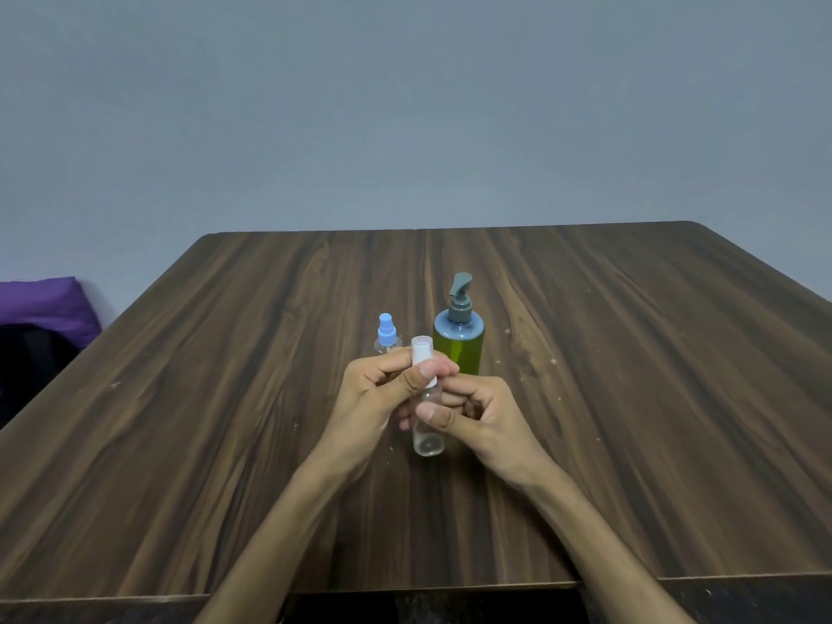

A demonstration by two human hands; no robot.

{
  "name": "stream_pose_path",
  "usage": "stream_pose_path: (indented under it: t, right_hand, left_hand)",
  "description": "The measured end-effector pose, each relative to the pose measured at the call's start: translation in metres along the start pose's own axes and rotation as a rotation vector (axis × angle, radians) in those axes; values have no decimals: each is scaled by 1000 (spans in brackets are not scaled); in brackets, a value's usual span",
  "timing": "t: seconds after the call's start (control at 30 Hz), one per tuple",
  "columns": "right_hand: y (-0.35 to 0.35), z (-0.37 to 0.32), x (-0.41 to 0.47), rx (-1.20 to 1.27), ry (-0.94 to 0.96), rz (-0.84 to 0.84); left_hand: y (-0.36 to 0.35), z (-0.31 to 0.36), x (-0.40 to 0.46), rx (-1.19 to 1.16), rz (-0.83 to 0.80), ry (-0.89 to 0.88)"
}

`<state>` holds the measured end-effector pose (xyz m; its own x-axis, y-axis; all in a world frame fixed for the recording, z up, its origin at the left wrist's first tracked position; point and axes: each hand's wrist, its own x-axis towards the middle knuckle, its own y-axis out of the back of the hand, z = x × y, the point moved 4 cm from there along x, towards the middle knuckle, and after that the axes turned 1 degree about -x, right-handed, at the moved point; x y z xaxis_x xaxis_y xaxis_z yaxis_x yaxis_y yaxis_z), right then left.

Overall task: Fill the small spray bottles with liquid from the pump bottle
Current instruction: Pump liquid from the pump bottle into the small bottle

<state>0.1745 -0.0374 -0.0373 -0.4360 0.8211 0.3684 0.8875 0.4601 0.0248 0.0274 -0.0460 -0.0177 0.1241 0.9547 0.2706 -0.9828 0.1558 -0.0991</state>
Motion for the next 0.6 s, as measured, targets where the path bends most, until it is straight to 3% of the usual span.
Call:
stream_pose_path:
  t: [0.1, 0.27, 0.33, 0.43, 0.6]
  right_hand:
    - [2, 4, -1, -55, 29, 108]
    - [-3, 1, -6, -110, 29, 165]
    - [-6, 2, -8, -126, 13, 156]
    - [-3, 3, -8, -157, 7, 191]
    - [6, -2, -7, -227, 62, 277]
  left_hand:
    - [-1, -2, -2, 93, 99, -81]
    - [-7, 0, -8, 166, 450, -91]
    - [-16, 0, -5, 142, 428, 1]
    - [-28, -3, -1, 85, 240, 121]
    - [-21, -6, -10, 6, 144, 34]
